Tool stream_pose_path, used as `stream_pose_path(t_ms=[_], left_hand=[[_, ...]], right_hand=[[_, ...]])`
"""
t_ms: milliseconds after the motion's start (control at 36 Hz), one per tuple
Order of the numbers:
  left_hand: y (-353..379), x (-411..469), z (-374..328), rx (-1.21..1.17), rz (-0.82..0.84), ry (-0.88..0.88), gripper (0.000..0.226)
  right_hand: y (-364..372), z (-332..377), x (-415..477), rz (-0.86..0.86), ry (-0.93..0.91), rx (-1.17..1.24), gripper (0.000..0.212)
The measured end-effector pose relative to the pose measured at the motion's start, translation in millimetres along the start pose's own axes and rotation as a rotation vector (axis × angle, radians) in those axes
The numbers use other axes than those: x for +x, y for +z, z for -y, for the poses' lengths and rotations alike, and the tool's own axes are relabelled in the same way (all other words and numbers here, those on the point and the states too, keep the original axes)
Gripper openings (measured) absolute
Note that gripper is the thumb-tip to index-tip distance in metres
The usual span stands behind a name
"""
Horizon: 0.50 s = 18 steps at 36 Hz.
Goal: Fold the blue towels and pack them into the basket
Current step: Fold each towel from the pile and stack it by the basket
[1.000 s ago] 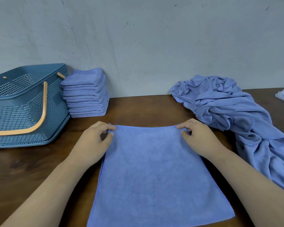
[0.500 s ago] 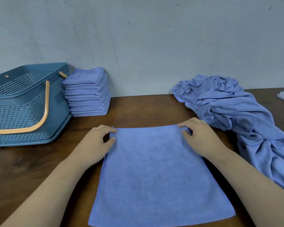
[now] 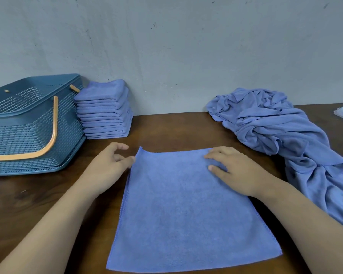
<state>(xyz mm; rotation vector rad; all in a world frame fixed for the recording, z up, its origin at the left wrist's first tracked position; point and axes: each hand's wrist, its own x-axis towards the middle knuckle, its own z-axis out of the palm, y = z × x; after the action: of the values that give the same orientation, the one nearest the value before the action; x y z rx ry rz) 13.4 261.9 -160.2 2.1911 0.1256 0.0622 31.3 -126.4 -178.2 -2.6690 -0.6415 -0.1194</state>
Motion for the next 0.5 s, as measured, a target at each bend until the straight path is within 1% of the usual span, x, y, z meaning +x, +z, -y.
stream_pose_path(t_ms=[83, 139, 194, 333, 444, 500], left_hand=[[-2, -5, -2, 0.142, 0.104, -0.002, 0.049], [-1, -6, -2, 0.176, 0.168, -0.012, 0.053], [-1, -5, -1, 0.189, 0.191, -0.015, 0.055], [-9, 0, 5, 0.052, 0.137, -0.086, 0.055], [-6, 1, 9, 0.134, 0.138, -0.111, 0.055], [-4, 1, 9, 0.157, 0.113, -0.104, 0.055]], right_hand=[[3, 0, 0, 0.025, 0.014, -0.038, 0.043], [4, 1, 1, 0.036, 0.018, -0.068, 0.045], [6, 0, 1, 0.058, 0.029, -0.095, 0.047], [7, -1, 2, 0.094, 0.041, -0.141, 0.049], [6, -1, 2, 0.103, 0.043, -0.153, 0.050], [6, 0, 2, 0.106, 0.047, -0.154, 0.050]])
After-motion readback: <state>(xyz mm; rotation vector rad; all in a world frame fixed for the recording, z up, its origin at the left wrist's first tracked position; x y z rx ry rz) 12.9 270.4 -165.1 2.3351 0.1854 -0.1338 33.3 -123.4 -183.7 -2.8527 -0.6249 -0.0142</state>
